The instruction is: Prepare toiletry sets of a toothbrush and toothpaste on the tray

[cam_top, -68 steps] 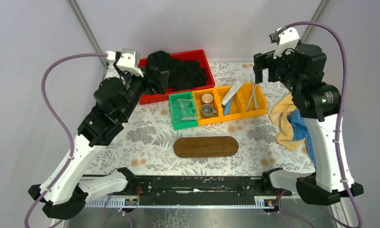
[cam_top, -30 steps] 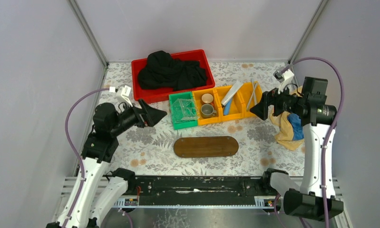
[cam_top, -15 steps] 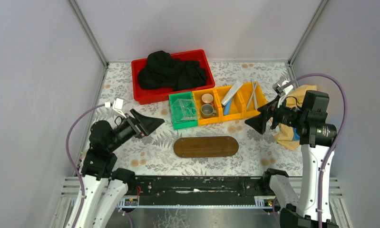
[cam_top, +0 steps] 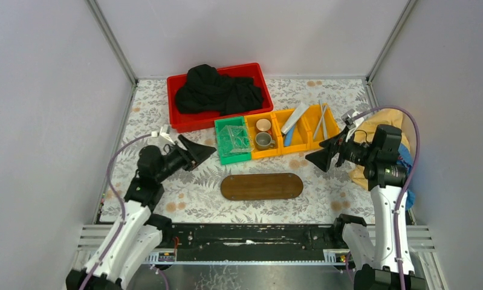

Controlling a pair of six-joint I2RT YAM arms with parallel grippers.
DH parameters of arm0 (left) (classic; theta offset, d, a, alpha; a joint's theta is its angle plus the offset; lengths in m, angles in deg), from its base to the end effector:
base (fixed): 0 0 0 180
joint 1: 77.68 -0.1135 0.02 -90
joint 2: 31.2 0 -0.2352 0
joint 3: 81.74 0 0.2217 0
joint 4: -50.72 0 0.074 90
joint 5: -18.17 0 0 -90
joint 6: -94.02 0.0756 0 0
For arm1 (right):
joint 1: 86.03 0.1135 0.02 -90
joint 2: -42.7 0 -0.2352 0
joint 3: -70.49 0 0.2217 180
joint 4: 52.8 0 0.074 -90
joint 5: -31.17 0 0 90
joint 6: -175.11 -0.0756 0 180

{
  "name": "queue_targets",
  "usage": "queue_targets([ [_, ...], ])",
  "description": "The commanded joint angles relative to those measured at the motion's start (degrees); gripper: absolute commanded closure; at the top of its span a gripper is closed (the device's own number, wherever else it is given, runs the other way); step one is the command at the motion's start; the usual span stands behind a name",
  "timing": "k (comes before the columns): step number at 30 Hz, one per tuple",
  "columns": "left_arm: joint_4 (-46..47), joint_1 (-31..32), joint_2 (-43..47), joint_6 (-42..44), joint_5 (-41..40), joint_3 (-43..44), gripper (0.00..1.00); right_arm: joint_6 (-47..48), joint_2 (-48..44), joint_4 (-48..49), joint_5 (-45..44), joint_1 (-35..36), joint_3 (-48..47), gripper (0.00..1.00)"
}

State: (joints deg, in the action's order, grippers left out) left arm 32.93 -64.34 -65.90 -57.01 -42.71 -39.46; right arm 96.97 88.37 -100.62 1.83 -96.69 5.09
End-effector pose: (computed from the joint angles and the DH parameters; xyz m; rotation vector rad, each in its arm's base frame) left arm 0.1708 -0.0783 0.2518 -0.3904 1.9026 -1.3517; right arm 0.1717 0.0347 0.3043 -0.6413 1.7680 0.8104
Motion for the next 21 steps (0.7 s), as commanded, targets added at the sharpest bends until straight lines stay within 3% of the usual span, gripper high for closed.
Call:
queue_targets([
  [1,13.17,3.93,-9.01,1.94,-3.13,-0.13,0.35,-2.92,-0.85,11.16,0.19,-0.18,3.75,0.01],
  [6,7.93,14.45,-17.52,8.72,-20.54,6.35,0.35,-2.08,0.58,14.39,-0.28,-0.19,5.81,0.01],
  [11,7.95,16.30,-24.18,10.58,-32.25,9.09,0.35,-0.73,1.16,15.04,-0.24,-0.20,6.80,0.01],
  [16,8.29,16.27,-31.79,12.60,-35.43,13.49,0.35,0.20,-1.63,13.36,-0.80,-0.24,6.98,0.01],
  [21,12.70,16.28,-38.01,11.99,-31.47,16.03,0.41,-0.91,-4.32,14.72,0.43,-0.24,8.38,0.01],
])
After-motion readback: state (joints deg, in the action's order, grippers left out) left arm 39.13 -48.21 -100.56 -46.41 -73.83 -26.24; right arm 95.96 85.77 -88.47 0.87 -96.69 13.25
